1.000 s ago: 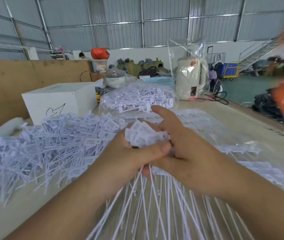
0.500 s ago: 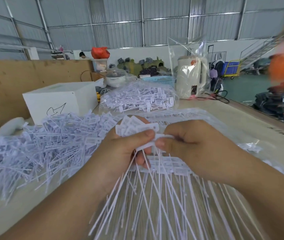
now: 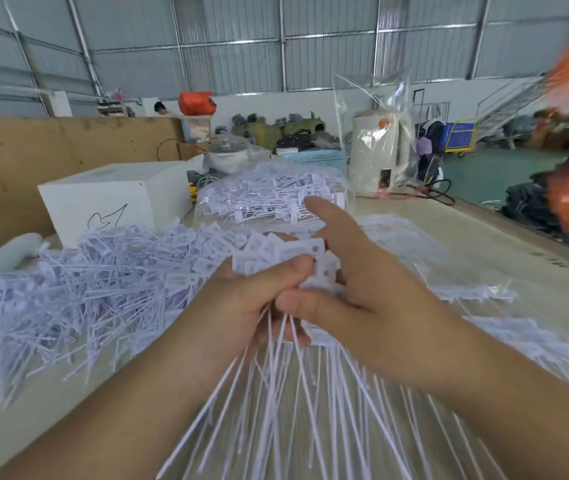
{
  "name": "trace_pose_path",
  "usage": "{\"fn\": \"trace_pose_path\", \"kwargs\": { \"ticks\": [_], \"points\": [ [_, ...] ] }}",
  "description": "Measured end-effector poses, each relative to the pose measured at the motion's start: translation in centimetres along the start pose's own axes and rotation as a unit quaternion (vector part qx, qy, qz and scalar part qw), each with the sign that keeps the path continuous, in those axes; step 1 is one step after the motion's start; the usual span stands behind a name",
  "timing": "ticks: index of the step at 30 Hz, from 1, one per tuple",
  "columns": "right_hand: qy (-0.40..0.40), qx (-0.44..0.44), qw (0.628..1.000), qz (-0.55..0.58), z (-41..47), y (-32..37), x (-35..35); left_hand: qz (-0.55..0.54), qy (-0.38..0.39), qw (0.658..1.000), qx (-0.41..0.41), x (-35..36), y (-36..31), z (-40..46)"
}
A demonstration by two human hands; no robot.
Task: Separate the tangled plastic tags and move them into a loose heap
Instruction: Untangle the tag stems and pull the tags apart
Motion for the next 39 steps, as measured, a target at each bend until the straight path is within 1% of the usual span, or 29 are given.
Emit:
{"fn": "trace_pose_path", "kwargs": {
  "ticks": [2, 4, 5, 6, 8, 11, 14, 19, 21, 25, 26, 28, 30, 32, 34, 35, 36, 37, 38, 39],
  "points": [
    [0.006, -0.011, 1.000, 0.022, 0.1, -0.3, -0.3, -0.009, 0.026, 1.000, -0.007, 0.1, -0.1, 0.0],
    [0.006, -0.018, 1.000, 0.020, 0.1, -0.1, -0.4, -0.024, 0.067, 0.997, 0.003, 0.8, -0.6, -0.2],
    [0.009, -0.015, 1.000, 0.012, 0.2, -0.1, -0.3, -0.018, 0.074, 0.997, 0.012, 1.0, -0.9, -0.2],
    [0.015, -0.008, 1.000, -0.004, 0.2, -0.2, -0.2, -0.009, 0.070, 0.997, 0.021, 1.0, -1.0, -0.2],
    [0.033, 0.008, 0.998, -0.045, 0.3, -0.4, -0.2, 0.002, 0.035, 0.999, 0.029, 0.5, -1.1, 0.1],
    [0.059, 0.021, 0.996, -0.061, 0.4, -0.6, -0.6, 0.030, -0.003, 0.999, 0.033, 0.0, -1.3, 0.2],
    [0.060, 0.029, 0.998, -0.012, 0.3, -0.4, -1.0, 0.044, -0.013, 0.998, 0.032, 0.1, -1.3, 0.1],
    [0.047, 0.032, 0.998, 0.036, 0.5, 0.1, -0.9, -0.010, -0.039, 0.998, 0.054, 0.3, -1.5, 0.0],
    [0.015, 0.027, 0.998, 0.058, 0.5, 0.6, -1.0, -0.033, -0.050, 0.996, 0.059, 0.1, -1.3, 0.1],
    [-0.094, 0.015, 0.991, 0.091, 0.1, 0.9, -1.7, -0.064, -0.063, 0.994, 0.070, 0.4, -1.5, 0.0],
    [-0.133, 0.004, 0.988, 0.079, -0.2, 1.2, -1.9, -0.071, -0.069, 0.993, 0.070, 0.5, -1.5, 0.0],
    [-0.215, -0.021, 0.976, 0.013, -0.8, 1.8, -2.4, -0.102, -0.089, 0.989, 0.058, 0.7, -1.6, -0.1],
    [-0.278, -0.048, 0.959, -0.021, -1.5, 2.3, -2.7, -0.145, -0.092, 0.984, 0.037, 1.1, -1.5, -0.1],
    [-0.314, -0.099, 0.943, -0.045, -2.1, 3.2, -2.6, -0.168, -0.094, 0.981, 0.021, 1.4, -1.5, -0.2],
    [-0.330, -0.158, 0.927, -0.079, -2.5, 4.0, -2.3, -0.169, -0.094, 0.981, 0.013, 1.3, -1.4, -0.2],
    [-0.328, -0.169, 0.925, -0.086, -2.6, 4.1, -2.3, -0.161, -0.092, 0.983, 0.014, 1.2, -1.3, -0.1],
    [-0.312, -0.162, 0.933, -0.080, -2.3, 3.8, -2.4, -0.146, -0.089, 0.985, 0.020, 0.9, -1.2, 0.0],
    [-0.278, -0.141, 0.949, -0.058, -1.8, 3.2, -2.4, -0.127, -0.090, 0.987, 0.029, 0.5, -1.3, 0.2],
    [-0.220, -0.107, 0.970, -0.013, -1.1, 2.3, -2.4, -0.101, -0.091, 0.990, 0.042, 0.0, -1.4, 0.4],
    [-0.144, -0.072, 0.986, 0.047, -0.5, 1.4, -2.0, -0.074, -0.091, 0.992, 0.053, -0.5, -1.5, 0.6]
  ]
}}
Point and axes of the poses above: each hand's wrist, its own z-axis towards the middle knuckle, its own x-axis out of the palm, y = z × x, the point moved 7 cm from there along z, towards the middle knuckle, and after that the axes turned 11 degrees about x, right-handed, at the moved point
